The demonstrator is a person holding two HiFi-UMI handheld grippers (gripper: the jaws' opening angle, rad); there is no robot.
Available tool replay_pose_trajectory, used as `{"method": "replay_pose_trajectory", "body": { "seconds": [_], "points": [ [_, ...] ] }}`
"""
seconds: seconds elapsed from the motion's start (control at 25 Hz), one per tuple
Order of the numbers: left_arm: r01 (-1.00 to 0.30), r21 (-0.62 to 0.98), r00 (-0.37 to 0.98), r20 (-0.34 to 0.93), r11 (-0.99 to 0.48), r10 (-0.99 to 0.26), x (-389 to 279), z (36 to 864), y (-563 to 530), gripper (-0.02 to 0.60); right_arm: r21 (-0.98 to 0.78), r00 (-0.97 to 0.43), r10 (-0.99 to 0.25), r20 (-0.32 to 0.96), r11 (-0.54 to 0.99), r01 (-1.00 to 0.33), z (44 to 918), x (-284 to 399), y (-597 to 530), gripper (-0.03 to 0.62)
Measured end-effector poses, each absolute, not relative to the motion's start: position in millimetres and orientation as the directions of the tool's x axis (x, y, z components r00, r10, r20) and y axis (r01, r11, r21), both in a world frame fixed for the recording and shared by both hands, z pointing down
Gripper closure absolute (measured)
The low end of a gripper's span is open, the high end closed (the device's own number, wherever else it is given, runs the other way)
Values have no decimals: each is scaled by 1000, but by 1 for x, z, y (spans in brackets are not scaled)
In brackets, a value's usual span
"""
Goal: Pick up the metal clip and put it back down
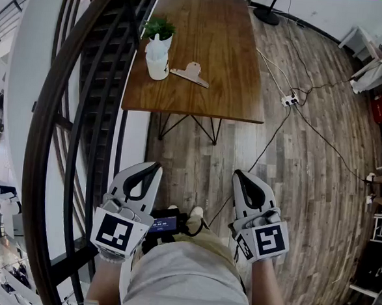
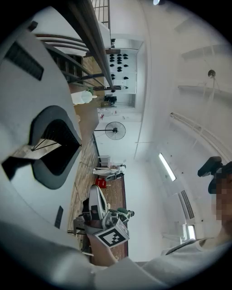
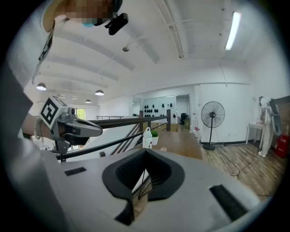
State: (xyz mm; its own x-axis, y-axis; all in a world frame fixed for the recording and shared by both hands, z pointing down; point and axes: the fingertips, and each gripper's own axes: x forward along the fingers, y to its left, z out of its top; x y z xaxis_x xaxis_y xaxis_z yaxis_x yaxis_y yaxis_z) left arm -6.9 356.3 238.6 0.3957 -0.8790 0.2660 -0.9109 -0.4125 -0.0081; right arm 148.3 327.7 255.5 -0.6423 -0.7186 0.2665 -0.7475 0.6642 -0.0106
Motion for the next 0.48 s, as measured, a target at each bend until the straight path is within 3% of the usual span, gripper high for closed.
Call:
{"method": "replay_pose_trajectory", "body": {
  "seconds": [0.48],
  "points": [
    [-909,-10,399,262,-416,-879,-7,238,354,577,-11,-645,-719,259,665,-746,255,146,326,591]
  ]
}}
